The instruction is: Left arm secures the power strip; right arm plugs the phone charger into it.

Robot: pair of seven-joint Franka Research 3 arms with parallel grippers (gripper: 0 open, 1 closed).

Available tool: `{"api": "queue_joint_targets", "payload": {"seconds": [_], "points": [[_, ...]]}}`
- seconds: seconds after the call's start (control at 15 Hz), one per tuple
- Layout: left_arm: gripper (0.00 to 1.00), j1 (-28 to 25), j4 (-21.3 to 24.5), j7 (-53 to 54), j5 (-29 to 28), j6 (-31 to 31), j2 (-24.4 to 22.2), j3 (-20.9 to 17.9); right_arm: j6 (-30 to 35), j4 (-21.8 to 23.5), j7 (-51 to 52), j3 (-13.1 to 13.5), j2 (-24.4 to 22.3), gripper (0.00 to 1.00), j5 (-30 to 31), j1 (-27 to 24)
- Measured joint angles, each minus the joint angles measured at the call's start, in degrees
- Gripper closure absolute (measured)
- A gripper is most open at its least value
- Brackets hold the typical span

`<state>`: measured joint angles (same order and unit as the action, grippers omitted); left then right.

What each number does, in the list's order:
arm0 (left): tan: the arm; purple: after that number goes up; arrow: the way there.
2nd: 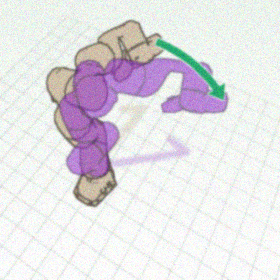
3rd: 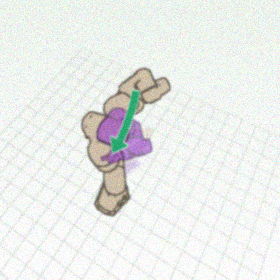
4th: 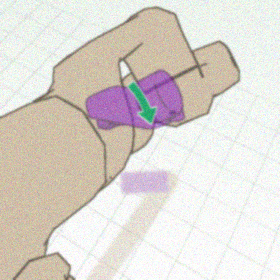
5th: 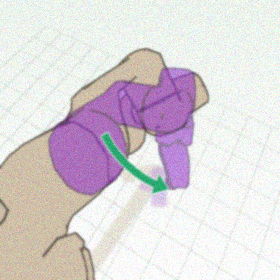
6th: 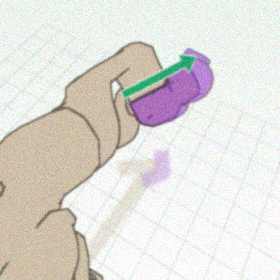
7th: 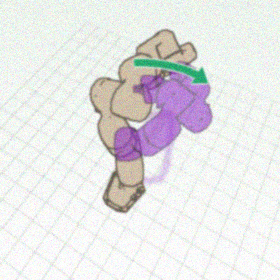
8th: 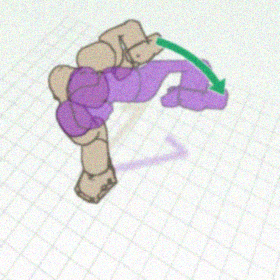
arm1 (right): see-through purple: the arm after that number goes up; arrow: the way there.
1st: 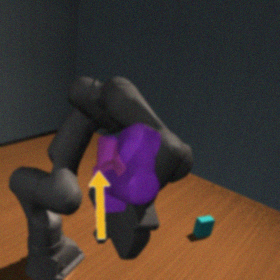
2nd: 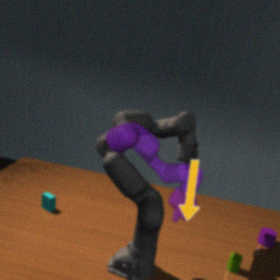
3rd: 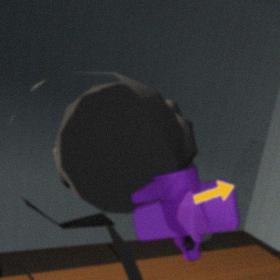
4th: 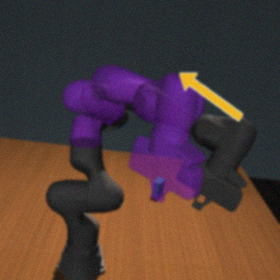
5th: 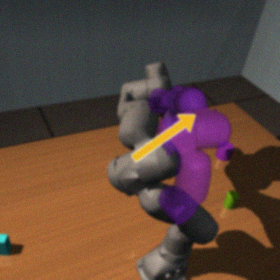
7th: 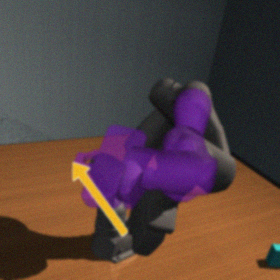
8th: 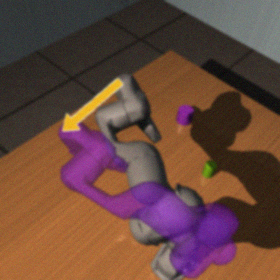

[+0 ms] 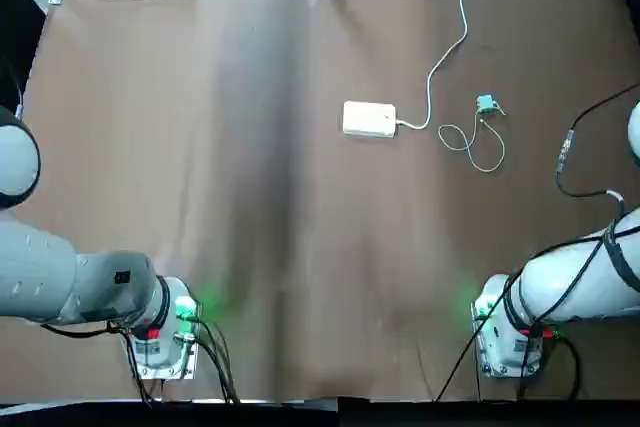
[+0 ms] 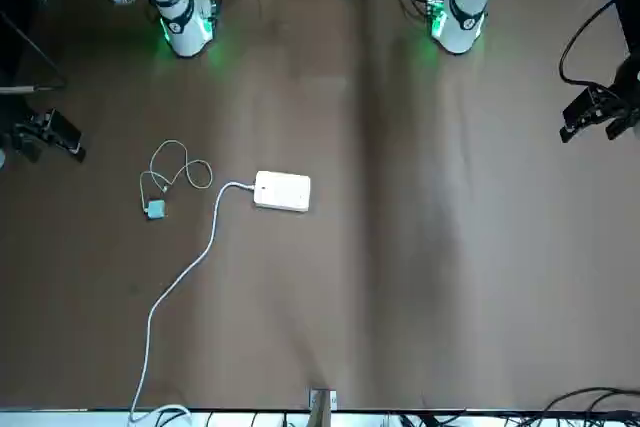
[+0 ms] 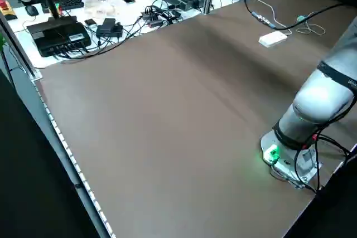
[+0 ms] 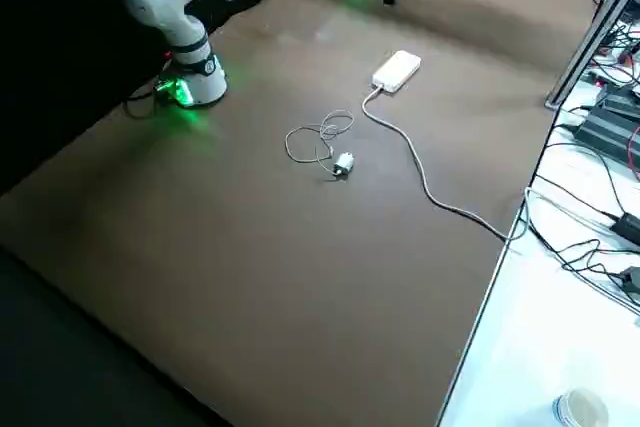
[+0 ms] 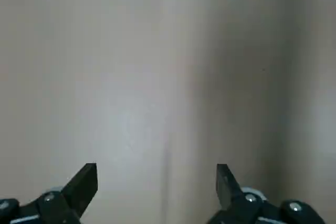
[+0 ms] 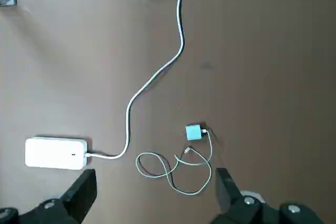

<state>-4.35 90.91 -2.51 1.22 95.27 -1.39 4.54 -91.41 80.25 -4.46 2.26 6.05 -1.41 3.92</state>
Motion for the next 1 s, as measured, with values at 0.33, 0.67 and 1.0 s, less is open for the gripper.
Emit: {"api": "queue_joint_targets", "payload": {"seconds": [0.33, 0.67, 1.0], "points": [[0.00, 0.0, 0.0, 0.0, 0.0, -0.1, -0.1, 0.2, 0.0, 0.0, 0.0, 0.1, 0.1, 0.00, 0.0, 0.0], [0.00, 0.0, 0.0, 0.0, 0.0, -0.1, -0.1, 0.3, 0.2, 0.2, 0.0, 0.0, 0.4, 0.00, 0.0, 0.1], [0.00, 0.0, 0.3, -0.2, 0.0, -0.9, -0.1, 1.1, 0.2, 1.4, 4.9, 0.1, 1.3, 0.00, 0.0, -1.0]]}}
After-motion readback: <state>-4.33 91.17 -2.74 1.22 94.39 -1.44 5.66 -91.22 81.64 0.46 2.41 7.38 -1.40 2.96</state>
